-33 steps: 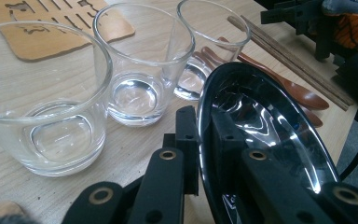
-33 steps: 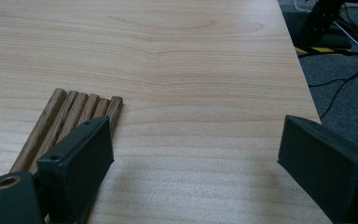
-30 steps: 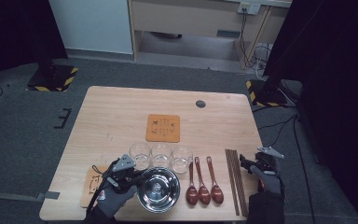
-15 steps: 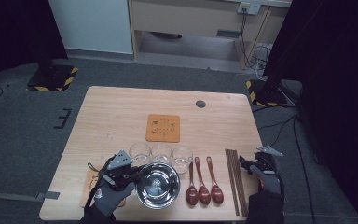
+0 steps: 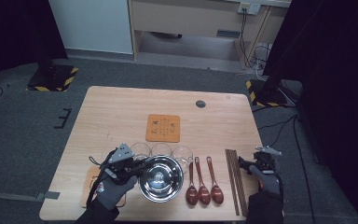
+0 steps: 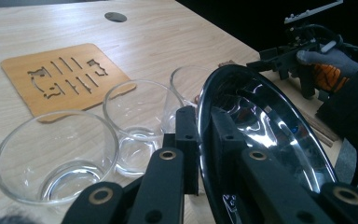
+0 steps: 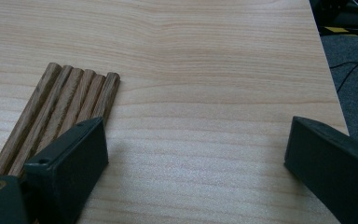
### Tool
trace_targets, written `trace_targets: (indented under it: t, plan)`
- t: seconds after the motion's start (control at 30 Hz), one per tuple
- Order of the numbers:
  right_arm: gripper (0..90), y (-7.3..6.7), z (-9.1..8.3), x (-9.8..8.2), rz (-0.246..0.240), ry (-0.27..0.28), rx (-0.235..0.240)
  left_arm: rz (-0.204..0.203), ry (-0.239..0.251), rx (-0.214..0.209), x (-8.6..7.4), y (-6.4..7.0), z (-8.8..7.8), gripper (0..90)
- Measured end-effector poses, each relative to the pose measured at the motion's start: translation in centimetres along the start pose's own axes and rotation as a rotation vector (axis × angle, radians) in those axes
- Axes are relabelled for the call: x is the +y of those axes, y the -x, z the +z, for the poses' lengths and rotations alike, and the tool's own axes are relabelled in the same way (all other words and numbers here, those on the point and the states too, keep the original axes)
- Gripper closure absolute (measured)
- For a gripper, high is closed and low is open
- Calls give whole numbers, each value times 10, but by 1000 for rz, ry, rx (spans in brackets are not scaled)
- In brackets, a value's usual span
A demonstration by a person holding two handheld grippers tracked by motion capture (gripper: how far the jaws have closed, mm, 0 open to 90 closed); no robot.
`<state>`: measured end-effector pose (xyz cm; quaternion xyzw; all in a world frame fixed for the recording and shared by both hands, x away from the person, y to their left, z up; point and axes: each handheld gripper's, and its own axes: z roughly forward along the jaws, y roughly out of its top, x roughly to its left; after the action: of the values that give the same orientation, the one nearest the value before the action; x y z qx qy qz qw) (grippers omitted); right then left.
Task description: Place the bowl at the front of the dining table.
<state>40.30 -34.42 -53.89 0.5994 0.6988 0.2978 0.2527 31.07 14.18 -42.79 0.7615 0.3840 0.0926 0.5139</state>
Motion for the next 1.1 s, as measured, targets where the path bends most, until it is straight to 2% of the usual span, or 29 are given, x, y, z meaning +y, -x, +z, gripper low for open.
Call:
trace_targets:
  t: [0.2, 0.23, 0.27, 0.9, 1.1]
  plan:
    - [28, 0, 1, 0, 0, -8, -4, 8, 15, -1, 7, 1, 0, 825]
    - [24, 0, 1, 0, 1, -9, -5, 30, 30, 2, 8, -1, 1, 826]
    - [17, 0, 1, 0, 7, -12, -8, 11, 16, 2, 9, 0, 0, 825]
    - [9, 1, 1, 0, 5, -15, -10, 6, 73, 39, 38, -13, 3, 825]
    - [9, 0, 1, 0, 9, -16, -9, 8, 81, 57, 48, -21, 9, 825]
